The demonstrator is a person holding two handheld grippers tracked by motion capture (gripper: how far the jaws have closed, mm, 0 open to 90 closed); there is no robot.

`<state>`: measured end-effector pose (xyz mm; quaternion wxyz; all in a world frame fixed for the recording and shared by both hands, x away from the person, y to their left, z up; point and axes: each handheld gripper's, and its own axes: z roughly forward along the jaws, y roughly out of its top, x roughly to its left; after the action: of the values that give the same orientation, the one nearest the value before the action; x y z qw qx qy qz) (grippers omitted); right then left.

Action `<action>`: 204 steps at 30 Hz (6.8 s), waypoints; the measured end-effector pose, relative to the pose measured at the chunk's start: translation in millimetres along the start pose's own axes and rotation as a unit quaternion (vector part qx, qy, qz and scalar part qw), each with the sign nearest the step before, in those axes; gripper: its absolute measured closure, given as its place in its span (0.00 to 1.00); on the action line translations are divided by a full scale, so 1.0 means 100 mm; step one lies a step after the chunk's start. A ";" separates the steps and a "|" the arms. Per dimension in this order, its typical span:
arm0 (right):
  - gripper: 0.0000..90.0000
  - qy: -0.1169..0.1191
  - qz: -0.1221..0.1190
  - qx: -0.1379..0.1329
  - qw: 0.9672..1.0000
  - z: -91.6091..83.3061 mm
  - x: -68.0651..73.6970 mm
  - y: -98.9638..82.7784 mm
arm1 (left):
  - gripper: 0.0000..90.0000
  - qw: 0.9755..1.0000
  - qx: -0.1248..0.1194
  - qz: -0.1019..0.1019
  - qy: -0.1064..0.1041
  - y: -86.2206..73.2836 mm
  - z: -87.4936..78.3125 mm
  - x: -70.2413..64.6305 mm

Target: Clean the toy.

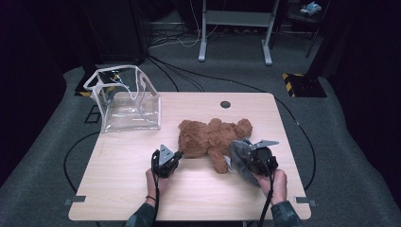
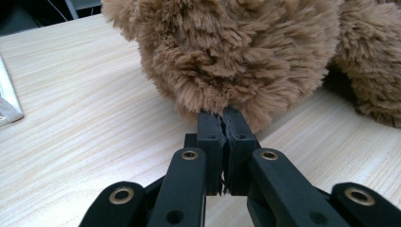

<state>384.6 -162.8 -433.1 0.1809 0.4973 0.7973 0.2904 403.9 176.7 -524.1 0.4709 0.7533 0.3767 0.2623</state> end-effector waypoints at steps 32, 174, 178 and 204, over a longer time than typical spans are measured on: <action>0.87 0.018 -0.030 0.082 0.996 0.76 0.36 0.17 | 0.97 1.000 -0.001 -0.002 -0.005 0.00 -0.01 0.01; 0.84 0.080 -0.044 0.053 0.994 0.91 1.10 0.51 | 1.00 1.000 -0.013 0.005 -0.010 -0.01 -0.03 -0.01; 0.84 0.078 -0.045 0.018 0.996 0.68 1.07 0.60 | 1.00 1.000 -0.017 0.010 -0.008 -0.01 -0.03 0.00; 0.83 0.084 -0.034 0.072 0.993 1.02 1.16 0.55 | 1.00 1.000 -0.022 0.005 -0.012 -0.01 -0.04 0.01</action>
<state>430.3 -11.4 -476.0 0.0866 0.4558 0.8447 0.2670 401.0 180.1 -523.6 0.4908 0.7476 0.3615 0.2638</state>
